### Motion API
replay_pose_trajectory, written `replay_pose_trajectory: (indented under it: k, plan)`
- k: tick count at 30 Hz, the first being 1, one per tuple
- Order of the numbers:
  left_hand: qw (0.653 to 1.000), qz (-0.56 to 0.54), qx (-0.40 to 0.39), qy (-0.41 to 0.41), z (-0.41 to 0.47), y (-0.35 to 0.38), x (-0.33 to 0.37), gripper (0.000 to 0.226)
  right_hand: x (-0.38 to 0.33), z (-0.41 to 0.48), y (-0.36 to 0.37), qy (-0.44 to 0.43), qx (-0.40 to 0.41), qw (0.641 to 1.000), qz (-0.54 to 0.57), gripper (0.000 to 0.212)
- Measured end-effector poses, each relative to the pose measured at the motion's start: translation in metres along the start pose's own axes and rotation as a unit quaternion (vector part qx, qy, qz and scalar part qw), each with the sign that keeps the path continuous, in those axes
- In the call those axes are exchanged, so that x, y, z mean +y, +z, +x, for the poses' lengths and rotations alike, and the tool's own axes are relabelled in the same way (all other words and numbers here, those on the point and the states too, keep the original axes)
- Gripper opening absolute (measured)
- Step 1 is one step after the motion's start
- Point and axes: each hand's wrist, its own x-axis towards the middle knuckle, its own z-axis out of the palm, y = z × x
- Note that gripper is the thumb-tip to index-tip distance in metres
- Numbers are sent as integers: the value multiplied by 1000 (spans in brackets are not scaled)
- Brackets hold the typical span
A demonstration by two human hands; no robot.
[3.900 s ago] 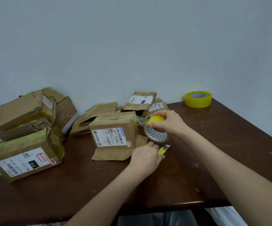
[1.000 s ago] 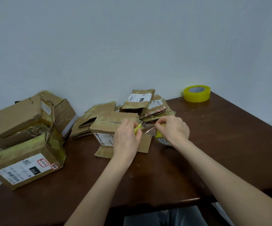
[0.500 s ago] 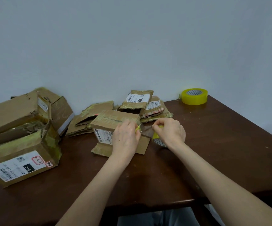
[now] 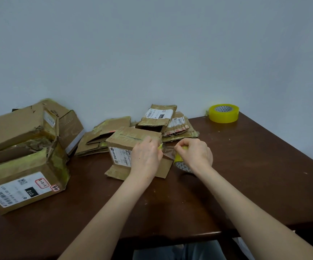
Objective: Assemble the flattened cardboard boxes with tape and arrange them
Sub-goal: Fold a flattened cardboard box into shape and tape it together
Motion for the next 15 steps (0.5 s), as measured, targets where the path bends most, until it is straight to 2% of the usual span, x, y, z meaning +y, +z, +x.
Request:
replay_pose_trajectory:
  k: [4, 8, 12, 15]
  plan:
    - [997, -60, 41, 11, -3, 3, -12, 11, 3, 7, -10, 10, -42, 999, -22, 24]
    - [996, -55, 59, 43, -7, 6, -14, 10, 0, 8, -12, -8, -58, 994, -95, 41]
    - [995, -52, 66, 54, -12, 5, -18, 8, -2, 9, -11, -17, -60, 993, -101, 24]
    - [994, -58, 69, 66, -16, 6, -20, 8, -3, 8, -10, -26, -69, 991, -109, 22]
